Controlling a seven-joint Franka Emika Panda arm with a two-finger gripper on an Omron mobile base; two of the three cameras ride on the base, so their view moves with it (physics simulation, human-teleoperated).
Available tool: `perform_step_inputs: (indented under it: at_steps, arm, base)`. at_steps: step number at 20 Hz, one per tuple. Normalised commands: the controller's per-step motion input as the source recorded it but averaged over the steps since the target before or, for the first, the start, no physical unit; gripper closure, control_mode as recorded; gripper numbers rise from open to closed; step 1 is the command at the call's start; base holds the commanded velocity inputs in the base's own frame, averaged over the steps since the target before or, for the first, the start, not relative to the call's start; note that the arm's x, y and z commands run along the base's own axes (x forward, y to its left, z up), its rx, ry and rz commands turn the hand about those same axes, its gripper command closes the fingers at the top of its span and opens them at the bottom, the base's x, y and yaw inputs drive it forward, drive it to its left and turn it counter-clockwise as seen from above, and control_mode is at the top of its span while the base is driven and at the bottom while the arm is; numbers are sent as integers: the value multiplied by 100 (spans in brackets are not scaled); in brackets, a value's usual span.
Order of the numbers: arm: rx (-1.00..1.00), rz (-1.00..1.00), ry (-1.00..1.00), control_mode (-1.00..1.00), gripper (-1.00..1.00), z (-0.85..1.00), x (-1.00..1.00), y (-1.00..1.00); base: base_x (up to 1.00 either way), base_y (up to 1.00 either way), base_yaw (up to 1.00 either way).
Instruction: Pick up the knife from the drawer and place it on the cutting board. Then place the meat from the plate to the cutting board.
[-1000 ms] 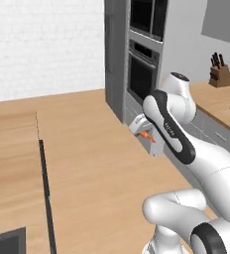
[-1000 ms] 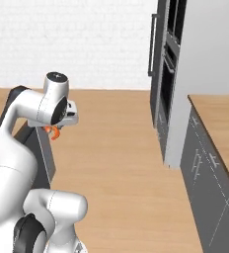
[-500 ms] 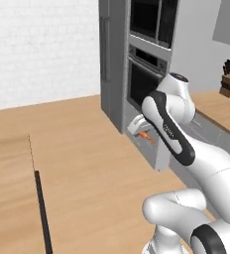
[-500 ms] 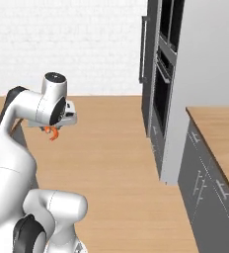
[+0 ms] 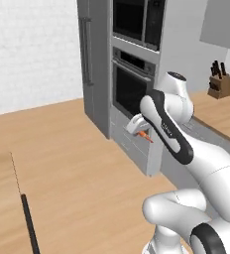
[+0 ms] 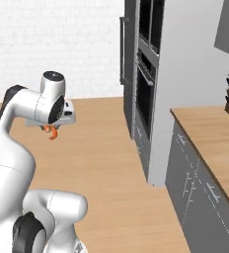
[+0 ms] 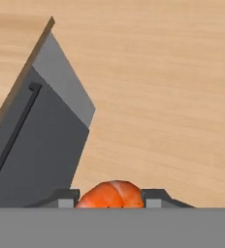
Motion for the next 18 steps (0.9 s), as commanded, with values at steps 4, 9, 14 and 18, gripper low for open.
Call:
perform_step_inputs:
  at_steps: [4, 9, 14, 18]
  arm:
    - [0, 0, 0, 100, 100, 0, 0, 0]
    - [0, 0, 0, 100, 100, 0, 0, 0]
    - [0, 0, 0, 100, 100, 0, 0, 0]
    - [0, 0, 0, 100, 100, 0, 0, 0]
  base:
    - [0, -76, -41]
    - [0, -83, -44]
    - [5, -66, -51]
    - [11, -12, -62]
